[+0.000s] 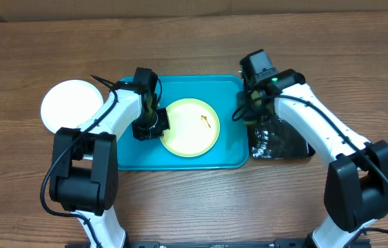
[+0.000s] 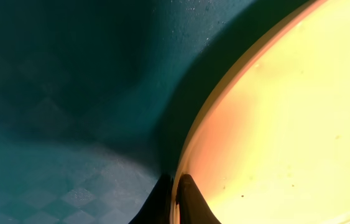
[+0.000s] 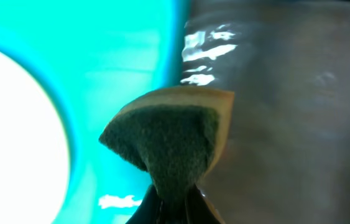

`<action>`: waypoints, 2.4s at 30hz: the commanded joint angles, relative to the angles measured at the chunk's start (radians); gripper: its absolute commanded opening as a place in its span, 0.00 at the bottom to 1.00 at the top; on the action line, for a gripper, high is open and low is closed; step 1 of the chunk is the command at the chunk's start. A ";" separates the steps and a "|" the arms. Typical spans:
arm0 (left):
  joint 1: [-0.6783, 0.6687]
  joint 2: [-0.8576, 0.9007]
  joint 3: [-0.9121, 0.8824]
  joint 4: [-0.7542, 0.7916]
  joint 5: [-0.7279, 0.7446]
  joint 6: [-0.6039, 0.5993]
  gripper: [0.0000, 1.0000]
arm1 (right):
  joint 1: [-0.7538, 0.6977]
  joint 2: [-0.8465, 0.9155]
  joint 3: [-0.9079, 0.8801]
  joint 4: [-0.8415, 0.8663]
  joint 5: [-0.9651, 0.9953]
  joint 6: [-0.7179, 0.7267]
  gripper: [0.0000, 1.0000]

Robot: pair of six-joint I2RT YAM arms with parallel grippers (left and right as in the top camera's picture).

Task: Clean dirty plates on tray and stack at the side
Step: 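Carry the sponge with right gripper onto the yellow plate, then scrub the yellow plate surface with the sponge in right gripper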

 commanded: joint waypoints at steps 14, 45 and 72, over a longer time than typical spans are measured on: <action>-0.013 0.008 -0.005 0.000 -0.019 -0.003 0.04 | 0.313 0.084 0.018 0.159 0.414 0.025 0.04; -0.013 0.008 -0.005 0.002 -0.020 -0.003 0.04 | 0.315 0.270 0.010 0.228 0.031 0.160 0.04; -0.013 0.008 -0.005 0.012 -0.024 -0.003 0.06 | -0.109 -0.049 0.229 -0.099 -0.439 0.026 0.04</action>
